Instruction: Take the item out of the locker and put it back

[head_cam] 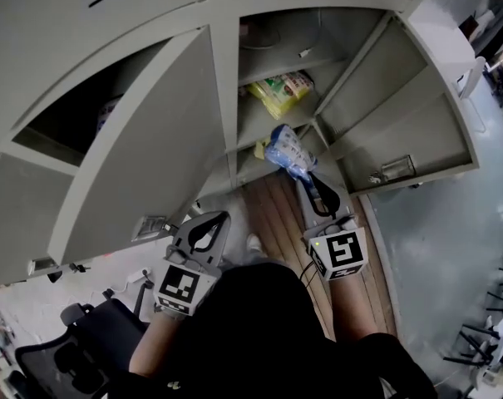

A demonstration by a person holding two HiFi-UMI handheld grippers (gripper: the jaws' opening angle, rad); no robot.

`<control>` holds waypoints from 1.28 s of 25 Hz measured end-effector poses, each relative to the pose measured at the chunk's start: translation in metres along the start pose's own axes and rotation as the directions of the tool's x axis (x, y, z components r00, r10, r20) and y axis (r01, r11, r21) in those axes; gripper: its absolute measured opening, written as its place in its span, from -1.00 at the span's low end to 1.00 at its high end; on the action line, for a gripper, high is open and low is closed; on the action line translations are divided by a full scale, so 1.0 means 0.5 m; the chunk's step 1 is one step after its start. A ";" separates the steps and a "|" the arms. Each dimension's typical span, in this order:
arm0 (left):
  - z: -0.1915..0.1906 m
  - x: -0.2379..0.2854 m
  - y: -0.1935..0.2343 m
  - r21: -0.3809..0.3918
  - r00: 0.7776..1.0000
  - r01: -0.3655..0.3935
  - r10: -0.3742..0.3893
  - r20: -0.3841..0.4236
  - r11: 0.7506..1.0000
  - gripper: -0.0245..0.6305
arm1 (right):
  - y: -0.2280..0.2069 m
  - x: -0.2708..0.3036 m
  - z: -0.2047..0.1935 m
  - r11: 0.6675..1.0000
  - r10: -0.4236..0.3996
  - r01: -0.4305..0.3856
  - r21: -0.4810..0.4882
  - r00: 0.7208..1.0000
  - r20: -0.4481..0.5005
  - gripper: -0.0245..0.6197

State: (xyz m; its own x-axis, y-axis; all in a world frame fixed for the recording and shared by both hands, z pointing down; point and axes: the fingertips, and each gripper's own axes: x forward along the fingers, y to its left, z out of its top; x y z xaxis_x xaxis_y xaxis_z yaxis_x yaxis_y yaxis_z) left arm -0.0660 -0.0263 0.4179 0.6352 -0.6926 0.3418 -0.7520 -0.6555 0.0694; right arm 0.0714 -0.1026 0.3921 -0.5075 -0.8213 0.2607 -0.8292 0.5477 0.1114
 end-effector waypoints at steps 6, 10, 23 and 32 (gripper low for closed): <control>-0.006 -0.003 0.015 0.004 0.998 -0.055 0.055 -0.019 0.998 -0.89 | -0.015 0.075 0.011 0.999 0.040 -0.040 -0.026 0.999 0.014 -0.72; -0.012 -0.008 0.028 -0.008 0.995 -0.098 0.098 -0.030 0.995 -0.89 | -0.017 0.123 0.010 0.996 0.072 -0.072 -0.049 0.997 0.014 -0.72; -0.041 -0.024 0.064 -0.052 0.975 -0.213 0.209 -0.076 0.976 -0.89 | -0.034 0.276 0.008 0.984 0.111 -0.109 -0.139 0.994 0.004 -0.72; -0.043 -0.023 0.079 -0.069 0.963 -0.258 0.251 -0.093 0.964 -0.89 | -0.029 0.371 0.006 0.972 0.138 -0.137 -0.189 0.990 -0.008 -0.70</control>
State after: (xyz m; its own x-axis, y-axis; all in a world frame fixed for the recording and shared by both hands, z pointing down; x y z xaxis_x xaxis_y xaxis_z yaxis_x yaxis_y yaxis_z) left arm -0.1071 -0.0377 0.4368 0.4066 -0.8042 0.4335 -0.9008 -0.4321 0.0435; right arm -0.0114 -0.2636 0.4361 -0.6150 -0.7365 0.2816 -0.6927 0.6752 0.2534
